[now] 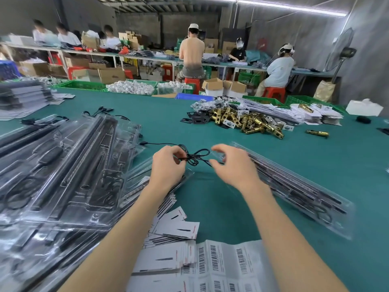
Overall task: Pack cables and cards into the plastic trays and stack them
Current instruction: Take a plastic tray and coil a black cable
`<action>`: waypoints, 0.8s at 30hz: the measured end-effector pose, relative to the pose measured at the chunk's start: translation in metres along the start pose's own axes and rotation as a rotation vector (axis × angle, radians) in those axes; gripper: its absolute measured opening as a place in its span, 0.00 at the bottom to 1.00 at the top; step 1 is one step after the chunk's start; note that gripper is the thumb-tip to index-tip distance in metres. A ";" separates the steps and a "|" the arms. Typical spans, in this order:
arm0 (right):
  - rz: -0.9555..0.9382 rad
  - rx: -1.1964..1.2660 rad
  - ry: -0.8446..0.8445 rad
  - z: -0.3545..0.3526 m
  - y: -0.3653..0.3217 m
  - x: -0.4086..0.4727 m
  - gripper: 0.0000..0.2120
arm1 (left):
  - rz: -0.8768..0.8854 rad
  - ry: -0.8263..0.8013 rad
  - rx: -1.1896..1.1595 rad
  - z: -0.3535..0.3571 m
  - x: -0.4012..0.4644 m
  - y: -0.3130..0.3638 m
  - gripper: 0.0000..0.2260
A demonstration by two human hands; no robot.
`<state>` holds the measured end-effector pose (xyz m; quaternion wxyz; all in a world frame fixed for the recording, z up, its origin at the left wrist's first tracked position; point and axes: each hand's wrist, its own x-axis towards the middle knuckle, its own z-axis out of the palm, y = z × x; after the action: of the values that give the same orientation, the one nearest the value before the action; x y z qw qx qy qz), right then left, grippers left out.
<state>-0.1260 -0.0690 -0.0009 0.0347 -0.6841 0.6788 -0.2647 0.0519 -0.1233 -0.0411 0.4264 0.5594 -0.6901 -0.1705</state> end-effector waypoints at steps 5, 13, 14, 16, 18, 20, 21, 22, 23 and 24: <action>-0.044 -0.164 -0.087 0.030 -0.028 0.037 0.06 | -0.009 -0.005 -0.037 -0.002 -0.002 -0.002 0.07; -0.042 -0.029 -0.022 0.047 -0.025 0.051 0.08 | 0.038 -0.028 0.063 0.004 -0.002 -0.005 0.05; -0.015 0.049 0.019 0.048 -0.022 0.051 0.08 | 0.032 -0.031 0.071 0.004 -0.001 -0.007 0.05; 0.012 0.146 0.103 0.048 -0.018 0.049 0.07 | 0.022 -0.025 0.067 0.005 0.000 -0.010 0.04; -0.038 0.274 0.142 0.047 -0.016 0.046 0.03 | 0.017 -0.005 0.055 0.005 0.001 -0.009 0.03; -0.142 0.359 0.128 0.045 -0.014 0.040 0.06 | 0.015 0.027 0.006 0.005 0.002 -0.008 0.02; -0.182 0.281 0.110 0.046 -0.013 0.036 0.07 | 0.008 0.039 -0.021 0.004 0.002 -0.008 0.02; -0.201 0.144 0.094 0.048 -0.011 0.033 0.09 | -0.003 0.045 -0.038 0.003 0.002 -0.008 0.02; -0.196 0.016 0.097 0.050 -0.009 0.031 0.11 | -0.015 0.044 -0.047 0.002 0.003 -0.008 0.02; -0.178 -0.056 0.121 0.053 -0.010 0.029 0.12 | -0.024 0.041 -0.055 0.002 0.003 -0.008 0.02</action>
<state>-0.0974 -0.1119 -0.0334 -0.0492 -0.7250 0.6234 -0.2887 0.0554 -0.1290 -0.0463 0.4534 0.5591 -0.6696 -0.1829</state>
